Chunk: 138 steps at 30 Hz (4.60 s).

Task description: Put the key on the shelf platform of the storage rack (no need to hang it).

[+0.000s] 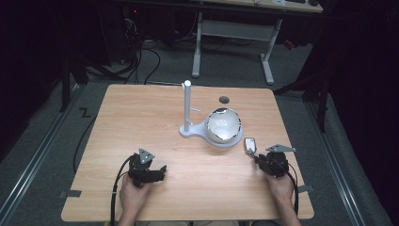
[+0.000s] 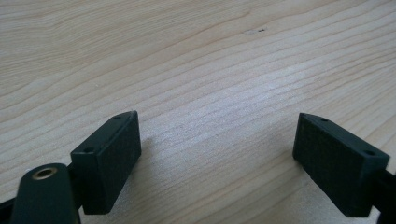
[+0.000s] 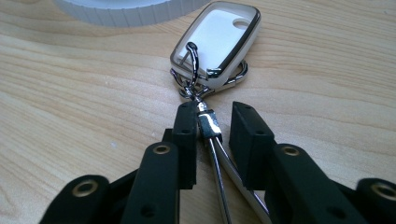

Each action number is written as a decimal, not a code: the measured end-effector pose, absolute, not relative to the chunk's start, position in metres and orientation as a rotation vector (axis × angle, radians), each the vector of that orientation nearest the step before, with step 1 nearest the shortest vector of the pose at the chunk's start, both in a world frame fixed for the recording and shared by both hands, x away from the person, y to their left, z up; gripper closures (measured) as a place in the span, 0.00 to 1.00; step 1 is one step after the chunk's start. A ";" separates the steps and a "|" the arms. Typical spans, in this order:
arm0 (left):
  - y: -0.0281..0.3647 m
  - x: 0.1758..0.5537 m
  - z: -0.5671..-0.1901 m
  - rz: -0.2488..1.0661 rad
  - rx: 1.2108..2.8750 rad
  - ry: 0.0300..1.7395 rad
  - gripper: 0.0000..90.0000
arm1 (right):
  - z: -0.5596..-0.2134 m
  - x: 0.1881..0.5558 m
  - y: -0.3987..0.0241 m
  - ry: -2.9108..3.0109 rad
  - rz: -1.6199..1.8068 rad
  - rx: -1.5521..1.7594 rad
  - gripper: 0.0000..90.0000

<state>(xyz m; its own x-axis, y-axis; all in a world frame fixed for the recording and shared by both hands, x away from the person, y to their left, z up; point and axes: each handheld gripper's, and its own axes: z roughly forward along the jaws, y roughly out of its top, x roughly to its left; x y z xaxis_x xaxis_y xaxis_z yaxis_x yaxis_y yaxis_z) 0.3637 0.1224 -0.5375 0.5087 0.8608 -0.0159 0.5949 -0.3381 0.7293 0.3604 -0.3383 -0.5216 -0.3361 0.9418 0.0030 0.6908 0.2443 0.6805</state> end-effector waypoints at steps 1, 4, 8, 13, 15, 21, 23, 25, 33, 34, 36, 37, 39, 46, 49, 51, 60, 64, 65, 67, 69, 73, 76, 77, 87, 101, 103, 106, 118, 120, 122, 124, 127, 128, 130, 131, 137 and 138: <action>0.122 0.364 -0.537 0.494 2.062 1.185 0.17 | -0.521 0.360 -0.338 2.121 0.828 1.487 0.89; 0.122 0.364 -0.537 0.494 2.062 1.185 0.17 | -0.522 0.358 -0.337 2.123 0.821 1.473 0.91; 0.122 0.364 -0.537 0.494 2.061 1.186 0.17 | -0.522 0.356 -0.336 2.123 0.814 1.451 0.91; 0.122 0.364 -0.537 0.493 2.061 1.186 0.17 | -0.521 0.354 -0.336 2.106 0.850 1.458 0.91; 0.122 0.364 -0.537 0.493 2.062 1.185 0.17 | -0.518 0.353 -0.336 2.098 0.860 1.449 0.91; 0.122 0.364 -0.537 0.494 2.061 1.187 0.17 | -0.508 0.350 -0.339 2.075 0.924 1.440 0.91; 0.122 0.364 -0.537 0.494 2.061 1.188 0.17 | -0.506 0.348 -0.341 2.067 0.936 1.445 0.91; 0.122 0.364 -0.537 0.494 2.061 1.187 0.17 | -0.503 0.346 -0.343 2.059 0.953 1.445 0.91; 0.122 0.364 -0.537 0.494 2.061 1.187 0.17 | -0.487 0.342 -0.345 2.027 1.012 1.415 0.91; 0.122 0.364 -0.537 0.494 2.061 1.187 0.17 | -0.484 0.342 -0.344 2.024 1.018 1.415 0.91; 0.122 0.364 -0.537 0.494 2.061 1.187 0.17 | -0.481 0.342 -0.343 2.025 1.032 1.403 0.91; 0.122 0.364 -0.537 0.494 2.061 1.187 0.17 | -0.480 0.342 -0.342 2.022 1.039 1.403 0.91; 0.122 0.364 -0.537 0.494 2.061 1.188 0.17 | -0.477 0.341 -0.343 2.020 1.053 1.395 0.91; 0.122 0.364 -0.537 0.495 2.061 1.187 0.17 | -0.467 0.337 -0.344 2.012 1.082 1.377 0.91; 0.122 0.364 -0.537 0.494 2.061 1.188 0.17 | -0.465 0.336 -0.343 2.013 1.082 1.372 0.91; 0.122 0.364 -0.537 0.494 2.061 1.188 0.17 | -0.464 0.336 -0.344 2.015 1.088 1.367 0.91; 0.122 0.364 -0.537 0.495 2.060 1.189 0.17 | -0.457 0.333 -0.340 2.027 1.107 1.349 0.91; 0.122 0.364 -0.537 0.494 2.060 1.189 0.17 | -0.456 0.332 -0.336 2.040 1.121 1.332 0.91; 0.122 0.364 -0.537 0.495 2.060 1.189 0.17 | -0.456 0.332 -0.336 2.042 1.126 1.329 0.91; 0.122 0.364 -0.537 0.495 2.060 1.189 0.17 | -0.455 0.332 -0.335 2.044 1.138 1.328 0.91; 0.122 0.364 -0.538 0.495 2.060 1.189 0.17 | -0.455 0.332 -0.335 2.044 1.147 1.324 0.91; 0.122 0.364 -0.538 0.495 2.060 1.189 0.17 | -0.452 0.331 -0.332 2.056 1.157 1.310 0.91; 0.122 0.364 -0.537 0.495 2.060 1.189 0.17 | -0.449 0.330 -0.329 2.058 1.175 1.291 0.91; 0.122 0.364 -0.538 0.495 2.060 1.189 0.17 | -0.448 0.330 -0.328 2.058 1.182 1.290 0.91; 0.122 0.364 -0.538 0.494 2.060 1.189 0.17 | -0.437 0.333 -0.318 2.078 1.226 1.248 0.91; 0.122 0.364 -0.537 0.494 2.060 1.189 0.18 | -0.424 0.338 -0.309 2.095 1.274 1.215 0.91; 0.122 0.364 -0.537 0.494 2.060 1.189 0.18 | -0.422 0.340 -0.307 2.102 1.273 1.203 0.91; 0.122 0.364 -0.537 0.496 2.060 1.189 0.18 | -0.419 0.342 -0.306 2.106 1.280 1.194 0.91; 0.122 0.364 -0.537 0.495 2.061 1.188 0.18 | -0.401 0.354 -0.299 2.114 1.301 1.159 0.91; 0.122 0.364 -0.537 0.496 2.060 1.188 0.18 | -0.399 0.356 -0.298 2.115 1.300 1.152 0.91; 0.122 0.364 -0.537 0.495 2.060 1.189 0.18 | -0.396 0.359 -0.296 2.122 1.296 1.146 0.91; 0.122 0.364 -0.537 0.496 2.060 1.189 0.18 | -0.394 0.362 -0.293 2.125 1.294 1.136 0.91; 0.122 0.364 -0.537 0.495 2.060 1.189 0.18 | -0.391 0.367 -0.290 2.125 1.299 1.130 0.91; 0.122 0.364 -0.537 0.495 2.060 1.189 0.18 | -0.391 0.368 -0.289 2.127 1.293 1.130 0.91; 0.122 0.364 -0.537 0.496 2.060 1.189 0.18 | -0.390 0.372 -0.286 2.130 1.291 1.125 0.91; 0.122 0.364 -0.538 0.495 2.060 1.189 0.18 | -0.390 0.374 -0.285 2.134 1.293 1.128 0.91; 0.122 0.364 -0.537 0.495 2.060 1.189 0.18 | -0.389 0.384 -0.278 2.144 1.277 1.122 0.91; 0.122 0.364 -0.538 0.495 2.060 1.189 0.18 | -0.389 0.386 -0.277 2.145 1.279 1.125 0.91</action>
